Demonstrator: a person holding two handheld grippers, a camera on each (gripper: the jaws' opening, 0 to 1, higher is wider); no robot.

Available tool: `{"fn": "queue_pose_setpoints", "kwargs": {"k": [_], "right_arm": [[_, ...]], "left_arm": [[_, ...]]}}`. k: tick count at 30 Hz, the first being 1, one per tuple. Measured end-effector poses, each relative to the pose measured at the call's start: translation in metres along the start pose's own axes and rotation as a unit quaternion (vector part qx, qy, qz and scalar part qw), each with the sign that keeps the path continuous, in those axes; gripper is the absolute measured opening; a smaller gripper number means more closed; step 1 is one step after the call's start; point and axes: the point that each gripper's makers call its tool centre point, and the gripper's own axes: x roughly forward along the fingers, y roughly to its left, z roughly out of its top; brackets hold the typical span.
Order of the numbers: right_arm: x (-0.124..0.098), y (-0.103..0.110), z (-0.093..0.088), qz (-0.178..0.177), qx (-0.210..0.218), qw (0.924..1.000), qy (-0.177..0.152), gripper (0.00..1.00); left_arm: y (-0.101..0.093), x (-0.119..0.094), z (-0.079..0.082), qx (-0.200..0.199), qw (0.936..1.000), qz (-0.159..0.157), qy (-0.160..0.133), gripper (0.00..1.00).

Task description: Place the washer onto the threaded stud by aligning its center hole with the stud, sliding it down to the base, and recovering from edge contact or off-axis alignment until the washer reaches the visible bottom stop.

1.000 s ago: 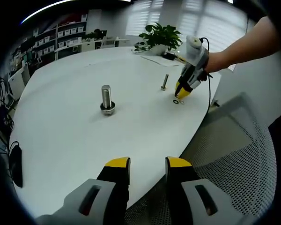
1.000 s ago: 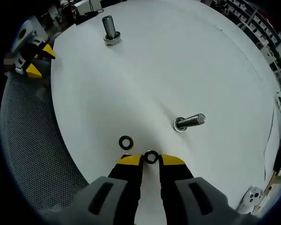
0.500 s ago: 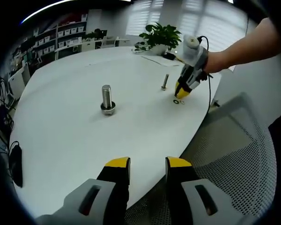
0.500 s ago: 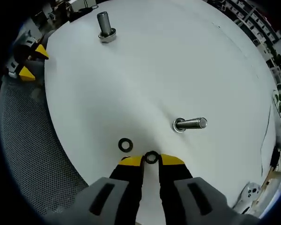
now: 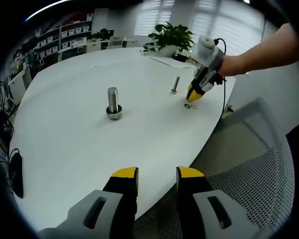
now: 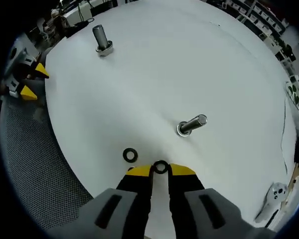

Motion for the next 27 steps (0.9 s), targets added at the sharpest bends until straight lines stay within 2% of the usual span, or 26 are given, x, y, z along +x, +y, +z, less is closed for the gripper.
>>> {"fn": "queue_pose_setpoints", "kwargs": {"k": [10, 27], "right_arm": [[-0.016, -0.01, 0.008, -0.006, 0.027, 0.999, -0.036, 0.14], [-0.045, -0.026, 0.041, -0.028, 0.009, 0.996, -0.085, 0.14]], "left_arm": [[0.0, 0.0, 0.002, 0.0, 1.0, 0.001, -0.006, 0.28], [0.001, 0.0, 0.002, 0.0, 1.0, 0.003, -0.006, 0.28]]}}
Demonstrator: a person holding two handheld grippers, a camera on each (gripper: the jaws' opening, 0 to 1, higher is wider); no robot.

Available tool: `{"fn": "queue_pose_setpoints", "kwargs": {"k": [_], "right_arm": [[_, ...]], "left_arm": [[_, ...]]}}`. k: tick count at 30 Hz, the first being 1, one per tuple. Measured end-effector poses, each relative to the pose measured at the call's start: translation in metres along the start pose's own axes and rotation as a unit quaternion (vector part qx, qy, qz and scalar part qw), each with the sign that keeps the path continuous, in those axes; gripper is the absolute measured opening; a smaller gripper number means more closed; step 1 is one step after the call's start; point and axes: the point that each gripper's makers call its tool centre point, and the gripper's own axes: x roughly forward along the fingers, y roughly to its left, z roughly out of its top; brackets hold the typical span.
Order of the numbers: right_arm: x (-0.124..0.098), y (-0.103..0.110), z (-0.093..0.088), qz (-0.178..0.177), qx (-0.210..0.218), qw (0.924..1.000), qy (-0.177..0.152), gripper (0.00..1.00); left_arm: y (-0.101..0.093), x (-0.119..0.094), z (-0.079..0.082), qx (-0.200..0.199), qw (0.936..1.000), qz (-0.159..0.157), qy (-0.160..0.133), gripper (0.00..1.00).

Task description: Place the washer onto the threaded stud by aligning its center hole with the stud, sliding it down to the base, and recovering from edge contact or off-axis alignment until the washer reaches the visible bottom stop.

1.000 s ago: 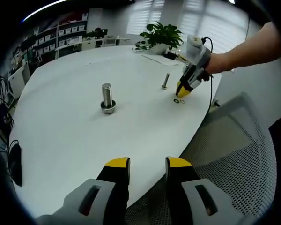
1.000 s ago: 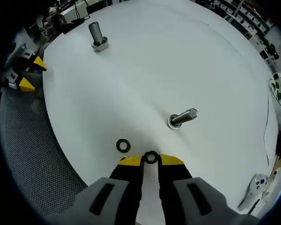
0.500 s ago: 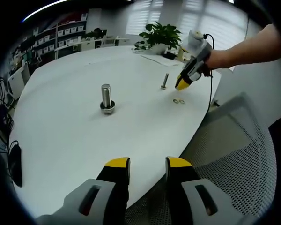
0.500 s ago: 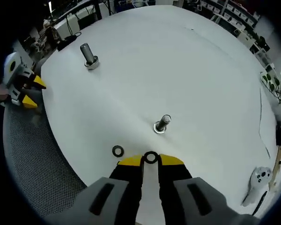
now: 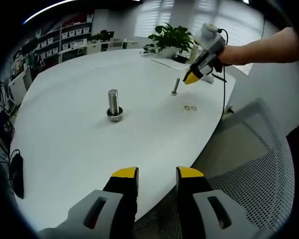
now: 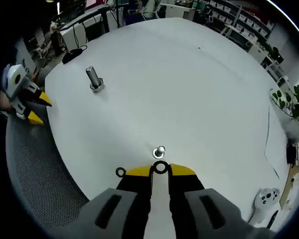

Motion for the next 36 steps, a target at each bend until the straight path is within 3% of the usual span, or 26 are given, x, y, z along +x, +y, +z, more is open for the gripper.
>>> {"fn": "queue_pose_setpoints", "kwargs": {"k": [15, 36], "right_arm": [[0.0, -0.002, 0.012, -0.009, -0.02, 0.9995, -0.023, 0.14], [0.013, 0.002, 0.017, 0.004, -0.039, 0.9992, -0.008, 0.14]], "left_arm": [[0.002, 0.0, -0.001, 0.001, 1.0, 0.005, 0.003, 0.28], [0.001, 0.001, -0.001, 0.003, 1.0, 0.006, 0.005, 0.28]]}}
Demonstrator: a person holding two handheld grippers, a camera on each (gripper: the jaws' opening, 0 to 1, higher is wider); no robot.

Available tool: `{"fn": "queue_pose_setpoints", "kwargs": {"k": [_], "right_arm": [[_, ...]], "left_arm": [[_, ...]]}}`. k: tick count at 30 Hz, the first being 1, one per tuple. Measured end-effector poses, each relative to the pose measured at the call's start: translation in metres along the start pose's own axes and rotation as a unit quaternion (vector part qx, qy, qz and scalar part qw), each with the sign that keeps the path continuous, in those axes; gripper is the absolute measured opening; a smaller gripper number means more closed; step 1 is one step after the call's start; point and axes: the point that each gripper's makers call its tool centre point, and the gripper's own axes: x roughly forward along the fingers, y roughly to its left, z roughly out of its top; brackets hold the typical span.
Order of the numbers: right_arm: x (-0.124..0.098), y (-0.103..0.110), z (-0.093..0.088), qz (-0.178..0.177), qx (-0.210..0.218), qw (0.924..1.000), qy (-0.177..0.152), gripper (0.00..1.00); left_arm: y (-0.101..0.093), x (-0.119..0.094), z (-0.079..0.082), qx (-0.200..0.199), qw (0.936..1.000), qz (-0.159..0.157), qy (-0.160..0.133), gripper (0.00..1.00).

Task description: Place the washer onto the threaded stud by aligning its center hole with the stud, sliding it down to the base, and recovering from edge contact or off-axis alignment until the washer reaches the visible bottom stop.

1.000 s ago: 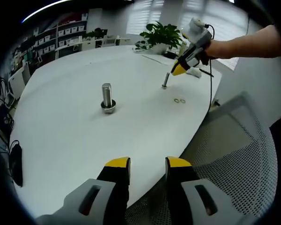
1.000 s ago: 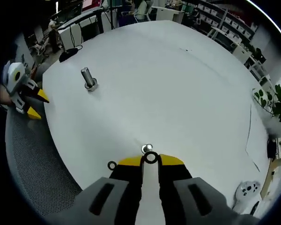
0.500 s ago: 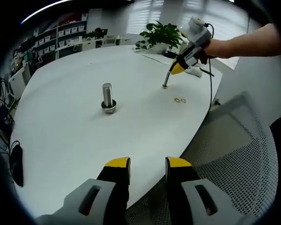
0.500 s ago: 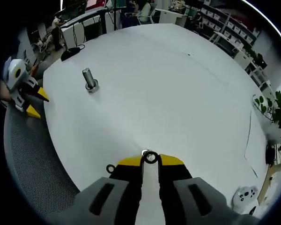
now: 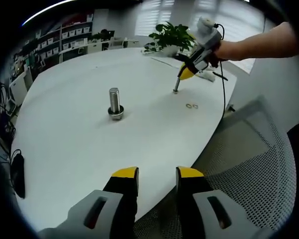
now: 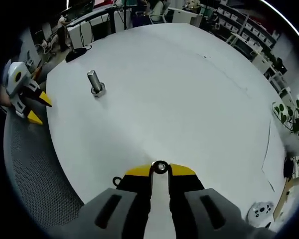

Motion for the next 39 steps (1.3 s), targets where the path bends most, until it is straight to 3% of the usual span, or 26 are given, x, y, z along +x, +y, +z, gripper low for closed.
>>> {"fn": "queue_pose_setpoints", "kwargs": {"k": [27, 39], "right_arm": [[0.037, 0.004, -0.02, 0.019, 0.002, 0.9985, 0.052, 0.15], [0.04, 0.006, -0.021, 0.024, 0.012, 0.9984, 0.049, 0.15]], "left_arm": [[0.0, 0.0, -0.003, -0.004, 1.0, -0.002, 0.006, 0.28], [0.001, -0.001, -0.003, -0.004, 1.0, -0.001, 0.006, 0.28]]}}
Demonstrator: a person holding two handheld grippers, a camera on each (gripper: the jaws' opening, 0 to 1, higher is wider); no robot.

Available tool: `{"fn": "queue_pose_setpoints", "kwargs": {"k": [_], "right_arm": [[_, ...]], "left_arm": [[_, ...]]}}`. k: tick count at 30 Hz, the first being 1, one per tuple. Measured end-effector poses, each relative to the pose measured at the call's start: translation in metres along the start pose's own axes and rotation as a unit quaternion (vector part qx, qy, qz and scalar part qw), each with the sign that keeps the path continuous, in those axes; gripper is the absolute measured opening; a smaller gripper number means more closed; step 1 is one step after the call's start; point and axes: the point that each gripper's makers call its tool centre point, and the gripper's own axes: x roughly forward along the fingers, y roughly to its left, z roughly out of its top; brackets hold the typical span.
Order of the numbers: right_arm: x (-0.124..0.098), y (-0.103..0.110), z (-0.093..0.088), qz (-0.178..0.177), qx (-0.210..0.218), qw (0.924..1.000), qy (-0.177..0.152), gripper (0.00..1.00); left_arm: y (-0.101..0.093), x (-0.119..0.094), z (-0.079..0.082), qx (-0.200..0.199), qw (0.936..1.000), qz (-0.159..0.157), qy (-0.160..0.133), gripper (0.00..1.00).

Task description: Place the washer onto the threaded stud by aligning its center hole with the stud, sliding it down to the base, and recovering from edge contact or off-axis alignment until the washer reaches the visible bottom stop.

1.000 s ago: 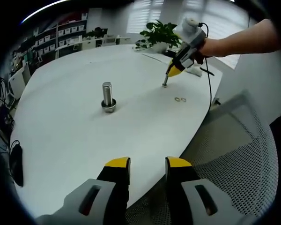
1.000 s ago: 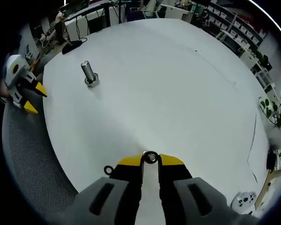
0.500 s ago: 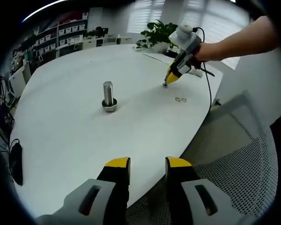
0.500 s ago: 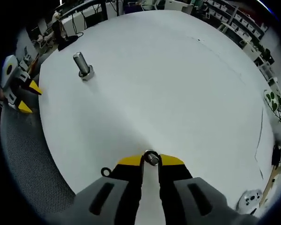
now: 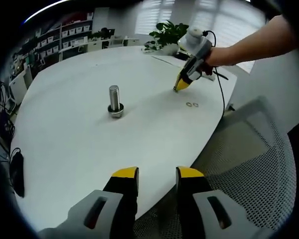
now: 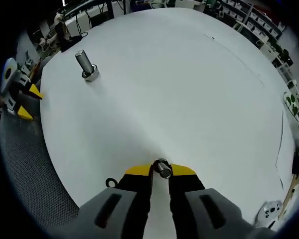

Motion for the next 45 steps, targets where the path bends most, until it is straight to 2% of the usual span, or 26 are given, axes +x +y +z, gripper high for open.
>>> {"fn": "queue_pose_setpoints", "kwargs": {"k": [16, 24, 31, 34, 39, 43, 45], "right_arm": [[-0.001, -0.003, -0.005, -0.006, 0.004, 1.0, -0.001, 0.18], [-0.005, 0.002, -0.019, 0.0, 0.02, 0.9998, 0.008, 0.22], [-0.01, 0.01, -0.026, 0.007, 0.025, 0.9997, 0.005, 0.23], [-0.009, 0.019, -0.026, 0.027, 0.014, 0.9995, -0.002, 0.23], [-0.014, 0.03, -0.02, 0.041, 0.003, 0.999, -0.016, 0.24], [-0.013, 0.04, -0.023, 0.052, -0.011, 0.9985, -0.01, 0.24], [-0.014, 0.047, -0.021, 0.063, -0.006, 0.9978, -0.021, 0.24]], "left_arm": [[0.001, 0.0, 0.0, 0.0, 1.0, 0.003, -0.001, 0.28], [0.001, 0.0, 0.001, 0.001, 1.0, 0.004, -0.004, 0.28], [0.0, 0.001, 0.001, 0.001, 1.0, 0.003, -0.002, 0.28], [0.0, 0.001, 0.001, 0.005, 1.0, 0.002, 0.0, 0.28], [-0.001, 0.001, 0.001, 0.006, 1.0, 0.001, 0.0, 0.28], [-0.002, 0.002, -0.001, 0.008, 1.0, 0.0, 0.004, 0.28], [-0.002, 0.001, 0.0, 0.007, 1.0, -0.001, 0.004, 0.28]]}}
